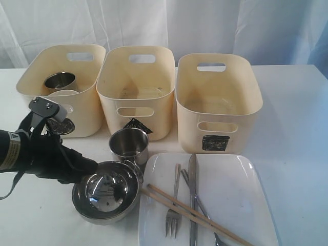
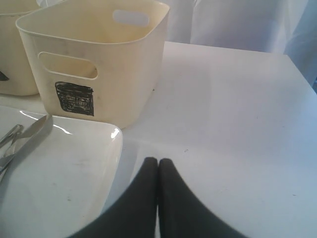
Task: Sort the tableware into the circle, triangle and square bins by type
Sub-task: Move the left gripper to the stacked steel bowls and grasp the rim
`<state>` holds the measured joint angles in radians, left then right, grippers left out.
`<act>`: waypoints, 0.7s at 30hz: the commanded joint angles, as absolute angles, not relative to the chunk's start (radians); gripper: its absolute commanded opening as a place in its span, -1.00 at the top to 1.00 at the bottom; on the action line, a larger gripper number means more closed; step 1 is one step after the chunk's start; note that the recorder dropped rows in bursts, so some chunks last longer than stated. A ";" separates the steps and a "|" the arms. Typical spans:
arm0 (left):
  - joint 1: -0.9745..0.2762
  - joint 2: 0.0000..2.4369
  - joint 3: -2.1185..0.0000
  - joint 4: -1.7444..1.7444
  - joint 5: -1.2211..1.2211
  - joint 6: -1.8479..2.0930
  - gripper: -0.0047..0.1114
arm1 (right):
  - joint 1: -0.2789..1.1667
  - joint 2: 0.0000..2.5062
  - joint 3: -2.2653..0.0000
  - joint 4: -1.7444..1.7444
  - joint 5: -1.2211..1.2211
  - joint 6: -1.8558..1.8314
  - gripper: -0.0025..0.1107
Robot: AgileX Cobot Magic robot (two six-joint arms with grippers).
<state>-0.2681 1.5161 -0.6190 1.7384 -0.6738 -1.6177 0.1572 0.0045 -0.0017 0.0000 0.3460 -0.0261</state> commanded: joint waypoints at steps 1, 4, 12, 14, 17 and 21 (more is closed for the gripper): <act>-0.273 1.556 -0.611 1.744 -0.677 -1.624 -0.10 | 0.150 0.000 0.000 0.000 0.342 -0.023 0.96; -0.273 1.568 -0.611 1.744 -0.692 -1.624 -0.09 | 0.150 0.000 0.000 0.000 0.342 -0.023 0.96; -0.273 1.587 -0.611 1.744 -0.683 -1.667 -0.09 | 0.150 0.000 0.000 0.000 0.342 -0.023 0.96; -0.273 1.596 -0.611 1.744 -0.681 -1.670 -0.09 | 0.150 0.000 0.000 0.000 0.342 -0.023 0.96; -0.273 1.614 -0.611 1.744 -0.681 -1.670 -0.08 | 0.150 0.000 0.000 0.000 0.342 -0.023 0.96; -0.273 1.624 -0.613 1.744 -0.681 -1.670 0.18 | 0.150 0.000 0.000 0.000 0.342 -0.023 0.96</act>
